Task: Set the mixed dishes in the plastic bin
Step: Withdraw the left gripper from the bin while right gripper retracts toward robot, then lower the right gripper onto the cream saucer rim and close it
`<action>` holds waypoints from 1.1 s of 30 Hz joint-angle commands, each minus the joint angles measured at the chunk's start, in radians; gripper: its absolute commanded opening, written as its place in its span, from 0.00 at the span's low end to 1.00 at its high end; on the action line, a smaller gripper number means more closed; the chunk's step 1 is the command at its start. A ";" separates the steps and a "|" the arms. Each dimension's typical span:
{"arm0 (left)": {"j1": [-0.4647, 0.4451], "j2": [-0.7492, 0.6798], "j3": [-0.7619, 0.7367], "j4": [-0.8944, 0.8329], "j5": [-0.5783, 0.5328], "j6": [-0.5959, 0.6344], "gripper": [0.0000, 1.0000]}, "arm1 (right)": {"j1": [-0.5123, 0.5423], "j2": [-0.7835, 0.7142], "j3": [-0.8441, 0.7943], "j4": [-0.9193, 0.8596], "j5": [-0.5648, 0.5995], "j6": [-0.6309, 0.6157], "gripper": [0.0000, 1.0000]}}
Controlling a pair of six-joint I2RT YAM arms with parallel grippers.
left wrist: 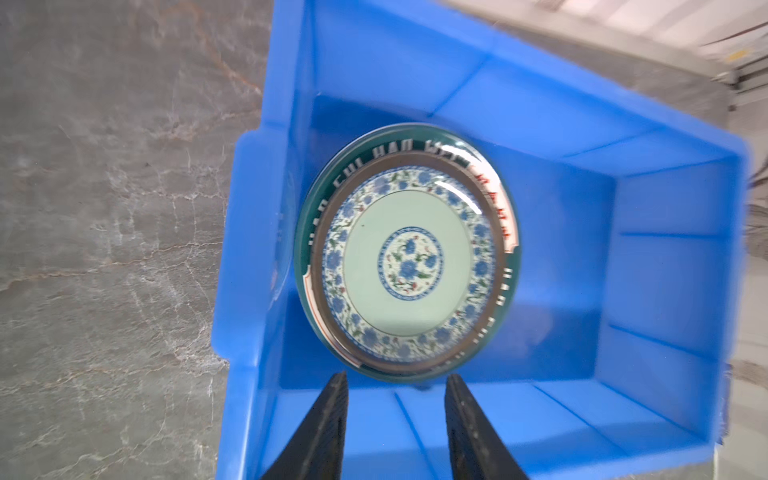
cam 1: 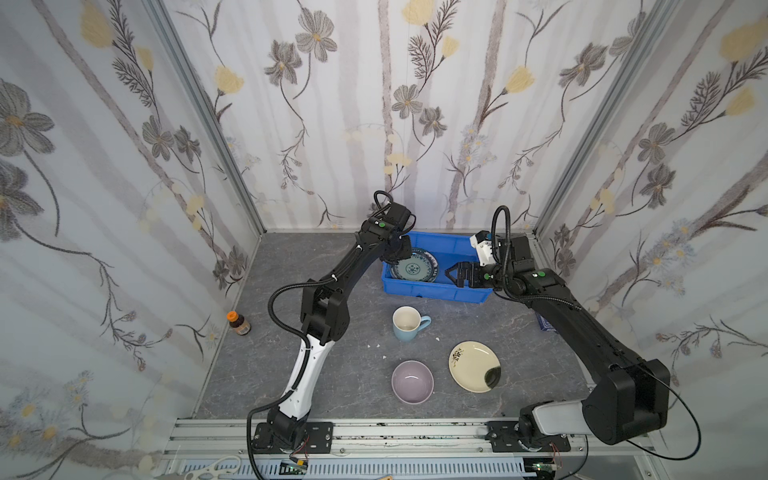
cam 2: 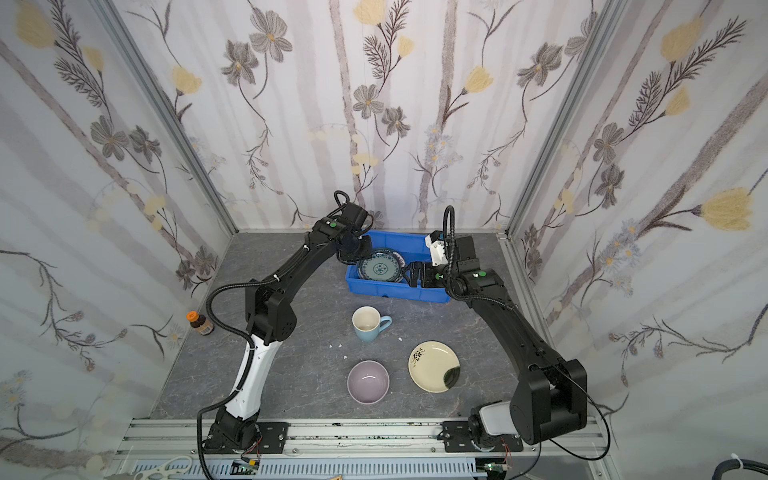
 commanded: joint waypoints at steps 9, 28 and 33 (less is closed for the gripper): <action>-0.065 -0.489 -0.564 0.209 -0.054 0.018 0.51 | 0.069 -0.154 -0.179 0.006 0.096 0.088 0.85; -0.107 -1.171 -1.498 0.457 0.014 -0.075 1.00 | 0.187 -0.382 -0.609 -0.057 0.389 0.540 0.75; -0.106 -1.186 -1.531 0.481 0.020 -0.065 1.00 | 0.190 -0.434 -0.630 -0.115 0.437 0.619 0.82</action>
